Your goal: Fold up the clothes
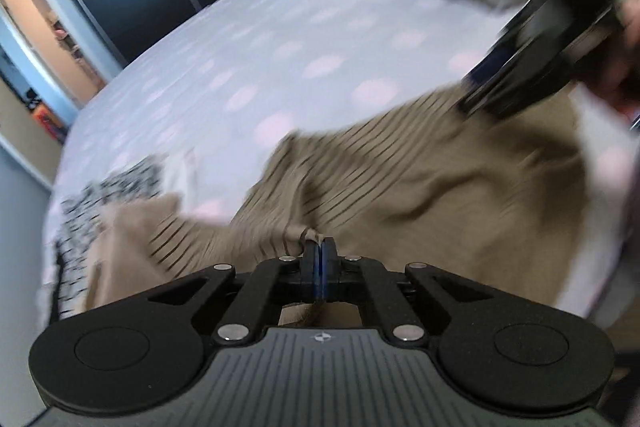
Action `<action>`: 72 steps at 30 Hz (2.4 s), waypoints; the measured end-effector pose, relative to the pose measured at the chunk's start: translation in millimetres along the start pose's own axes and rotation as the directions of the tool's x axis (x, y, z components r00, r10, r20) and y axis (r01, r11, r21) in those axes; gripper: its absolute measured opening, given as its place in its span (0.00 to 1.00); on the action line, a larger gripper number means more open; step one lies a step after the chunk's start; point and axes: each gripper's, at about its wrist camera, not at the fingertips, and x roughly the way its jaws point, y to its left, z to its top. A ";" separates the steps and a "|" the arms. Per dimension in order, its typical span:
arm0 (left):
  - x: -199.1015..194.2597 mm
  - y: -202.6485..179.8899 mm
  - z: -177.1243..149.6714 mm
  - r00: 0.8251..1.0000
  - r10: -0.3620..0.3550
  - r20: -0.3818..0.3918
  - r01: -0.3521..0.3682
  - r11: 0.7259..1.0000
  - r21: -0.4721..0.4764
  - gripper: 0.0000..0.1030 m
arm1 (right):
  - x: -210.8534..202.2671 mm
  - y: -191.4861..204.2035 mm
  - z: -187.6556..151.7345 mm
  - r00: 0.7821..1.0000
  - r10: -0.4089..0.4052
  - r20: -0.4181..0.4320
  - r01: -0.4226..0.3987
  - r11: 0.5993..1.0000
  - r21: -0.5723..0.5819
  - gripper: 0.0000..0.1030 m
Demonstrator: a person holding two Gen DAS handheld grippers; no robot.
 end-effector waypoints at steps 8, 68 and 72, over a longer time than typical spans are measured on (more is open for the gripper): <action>-11.9 -81.5 25.3 0.989 -0.118 0.091 0.120 0.993 -0.017 0.00 | -32.4 -12.1 -2.8 0.993 0.109 0.041 -0.111 0.992 0.067 0.40; -39.2 254.5 -44.7 0.661 0.726 -0.191 -0.745 0.605 -0.280 0.20 | 15.9 38.1 -25.2 0.961 0.238 -0.144 -0.239 0.971 0.009 0.48; -76.9 299.7 -37.9 0.550 0.807 -0.216 -0.817 0.468 -0.336 0.20 | 12.1 37.7 -25.0 0.964 0.234 -0.130 -0.234 0.972 0.010 0.48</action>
